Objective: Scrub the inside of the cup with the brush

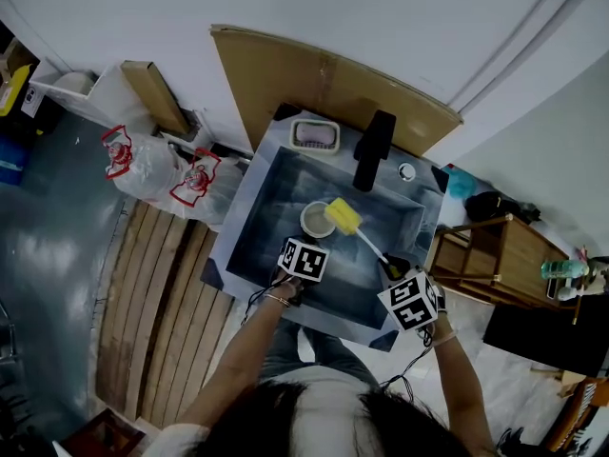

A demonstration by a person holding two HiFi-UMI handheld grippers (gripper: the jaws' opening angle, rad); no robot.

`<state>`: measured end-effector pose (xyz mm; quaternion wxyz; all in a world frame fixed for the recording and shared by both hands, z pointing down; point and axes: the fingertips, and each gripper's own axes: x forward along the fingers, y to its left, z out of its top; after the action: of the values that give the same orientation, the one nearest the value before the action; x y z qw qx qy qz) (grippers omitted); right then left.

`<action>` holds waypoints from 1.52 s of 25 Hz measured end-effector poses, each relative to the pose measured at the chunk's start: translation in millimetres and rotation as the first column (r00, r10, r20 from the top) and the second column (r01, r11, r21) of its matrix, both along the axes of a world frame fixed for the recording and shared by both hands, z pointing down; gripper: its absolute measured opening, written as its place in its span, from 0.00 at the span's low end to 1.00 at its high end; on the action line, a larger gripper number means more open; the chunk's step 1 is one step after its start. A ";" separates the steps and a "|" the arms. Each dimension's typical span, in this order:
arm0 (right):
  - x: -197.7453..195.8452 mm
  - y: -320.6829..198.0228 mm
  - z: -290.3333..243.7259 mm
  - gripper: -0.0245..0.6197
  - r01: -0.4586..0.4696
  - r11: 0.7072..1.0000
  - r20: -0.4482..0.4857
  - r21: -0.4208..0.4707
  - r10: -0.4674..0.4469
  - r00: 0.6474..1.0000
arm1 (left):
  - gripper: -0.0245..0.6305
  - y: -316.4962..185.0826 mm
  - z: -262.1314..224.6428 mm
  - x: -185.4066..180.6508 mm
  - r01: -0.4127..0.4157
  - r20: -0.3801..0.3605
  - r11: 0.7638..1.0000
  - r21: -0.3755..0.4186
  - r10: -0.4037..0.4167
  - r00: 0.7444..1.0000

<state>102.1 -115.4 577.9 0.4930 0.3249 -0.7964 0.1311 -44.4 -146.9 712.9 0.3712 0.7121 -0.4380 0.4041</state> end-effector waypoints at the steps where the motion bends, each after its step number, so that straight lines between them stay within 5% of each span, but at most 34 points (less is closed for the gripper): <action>1: -3.1 0.0 0.2 0.13 0.015 1.000 -0.002 -0.012 -0.015 1.000 | 0.14 0.0 0.1 0.1 -0.001 0.000 1.000 0.000 0.001 1.000; 13: -37.6 -3.8 8.0 0.13 0.175 0.979 -0.070 -0.102 -0.182 0.981 | 0.14 0.2 -1.5 -1.3 -0.002 -0.003 1.000 0.004 0.002 1.000; 25: -55.1 -20.1 11.8 0.13 0.206 0.942 -0.100 -0.264 -0.239 0.966 | 0.14 0.7 -1.1 -1.6 -0.002 -0.004 1.000 0.005 0.002 1.000; 35: -71.0 -34.2 7.6 0.13 0.260 0.915 -0.158 -0.308 -0.319 0.934 | 0.14 0.8 -1.0 -1.5 -0.003 -0.005 1.000 0.003 0.003 1.000; 38: -78.9 -45.3 3.4 0.13 0.244 0.925 -0.126 -0.290 -0.290 0.949 | 0.14 0.9 -0.7 -1.2 -0.003 -0.005 1.000 0.004 0.003 1.000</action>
<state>23.2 -160.7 581.3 0.6108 0.1526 -0.7638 0.1426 -45.6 -146.0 712.2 0.3706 0.7144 -0.4368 0.4018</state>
